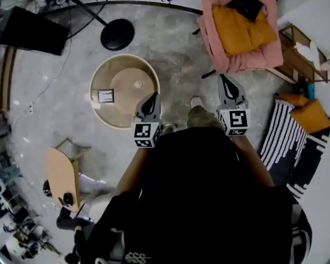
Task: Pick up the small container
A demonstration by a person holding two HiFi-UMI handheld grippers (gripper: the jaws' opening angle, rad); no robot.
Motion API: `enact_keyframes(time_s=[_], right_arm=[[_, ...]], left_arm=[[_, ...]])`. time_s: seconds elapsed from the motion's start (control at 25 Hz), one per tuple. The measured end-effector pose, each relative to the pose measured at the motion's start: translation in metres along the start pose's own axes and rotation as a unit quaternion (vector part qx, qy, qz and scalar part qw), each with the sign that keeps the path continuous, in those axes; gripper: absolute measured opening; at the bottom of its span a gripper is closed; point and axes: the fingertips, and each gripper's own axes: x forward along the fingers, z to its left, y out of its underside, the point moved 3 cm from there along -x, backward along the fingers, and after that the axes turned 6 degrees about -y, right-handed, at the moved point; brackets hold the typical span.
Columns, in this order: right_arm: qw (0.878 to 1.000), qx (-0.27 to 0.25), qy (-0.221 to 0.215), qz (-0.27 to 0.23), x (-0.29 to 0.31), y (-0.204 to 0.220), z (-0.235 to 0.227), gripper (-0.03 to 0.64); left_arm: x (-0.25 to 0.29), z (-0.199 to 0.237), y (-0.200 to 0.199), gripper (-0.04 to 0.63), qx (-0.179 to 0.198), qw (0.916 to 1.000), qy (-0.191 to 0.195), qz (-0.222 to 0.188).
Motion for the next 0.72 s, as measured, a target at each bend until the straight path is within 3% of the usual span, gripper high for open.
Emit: enact_keyframes(time_s=[0.36, 0.72], right_arm=[[0.992, -0.040, -0.121, -0.012, 0.066, -0.009, -0.026, 0.021], [0.971, -0.061, -0.231, -0.002, 0.104, 0.006, -0.012, 0.021]], left_arm=[[0.018, -0.001, 0.009, 0.020, -0.032, 0.9912, -0.128, 0.012], [0.003, 0.001, 0.025, 0.020, -0.073, 0.9703, -0.230, 0.010]])
